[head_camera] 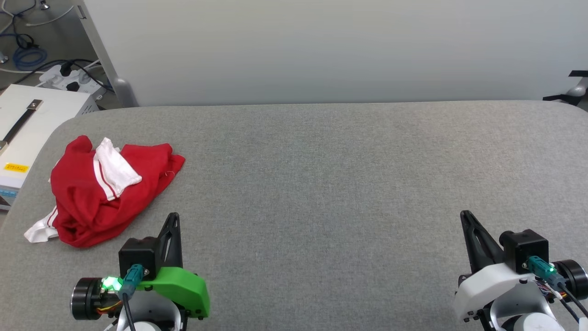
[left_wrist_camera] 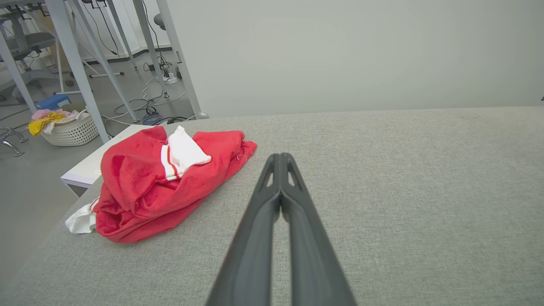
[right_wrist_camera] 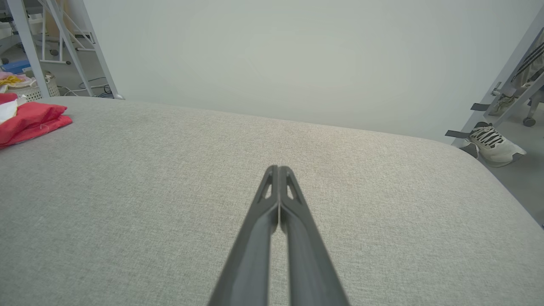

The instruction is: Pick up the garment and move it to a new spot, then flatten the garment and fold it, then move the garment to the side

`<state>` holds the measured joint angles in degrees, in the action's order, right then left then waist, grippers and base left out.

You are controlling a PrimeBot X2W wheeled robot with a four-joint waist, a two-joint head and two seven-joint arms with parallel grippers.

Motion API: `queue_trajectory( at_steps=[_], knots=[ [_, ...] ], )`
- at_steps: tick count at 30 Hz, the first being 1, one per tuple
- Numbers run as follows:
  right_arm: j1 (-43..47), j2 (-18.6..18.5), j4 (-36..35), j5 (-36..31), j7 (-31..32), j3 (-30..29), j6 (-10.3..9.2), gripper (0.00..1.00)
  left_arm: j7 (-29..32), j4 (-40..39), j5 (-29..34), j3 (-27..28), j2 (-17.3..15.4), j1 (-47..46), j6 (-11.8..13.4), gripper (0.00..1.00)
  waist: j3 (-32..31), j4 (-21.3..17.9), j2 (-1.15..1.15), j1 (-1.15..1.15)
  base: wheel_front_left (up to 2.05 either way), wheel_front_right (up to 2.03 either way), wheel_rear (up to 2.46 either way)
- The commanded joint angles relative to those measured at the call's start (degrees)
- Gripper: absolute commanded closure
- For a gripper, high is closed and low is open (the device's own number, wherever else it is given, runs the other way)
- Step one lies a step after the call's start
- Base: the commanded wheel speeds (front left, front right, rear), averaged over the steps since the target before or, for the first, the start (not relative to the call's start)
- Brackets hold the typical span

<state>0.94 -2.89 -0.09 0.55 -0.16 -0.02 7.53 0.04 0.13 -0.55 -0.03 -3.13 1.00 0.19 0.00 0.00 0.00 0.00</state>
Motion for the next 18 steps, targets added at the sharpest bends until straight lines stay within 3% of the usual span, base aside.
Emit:
queue_trajectory(
  at_steps=[1, 18],
  knots=[
    [-0.9, 0.0, 0.1, -0.6, 0.2, 0.0, -0.04, 1.0, 0.0, -0.1, 0.6, 0.0, 0.2, -1.0, -0.2, 1.0, 0.0, 0.0, 0.0, 0.0, 0.0, 0.0, 0.0],
    [-0.9, 0.0, 0.1, -0.6, 0.2, 0.0, -0.04, 1.0, 0.0, -0.1, 0.6, 0.0, 0.2, -1.0, -0.2, 1.0, 0.0, 0.0, 0.0, 0.0, 0.0, 0.0, 0.0]
  ],
)
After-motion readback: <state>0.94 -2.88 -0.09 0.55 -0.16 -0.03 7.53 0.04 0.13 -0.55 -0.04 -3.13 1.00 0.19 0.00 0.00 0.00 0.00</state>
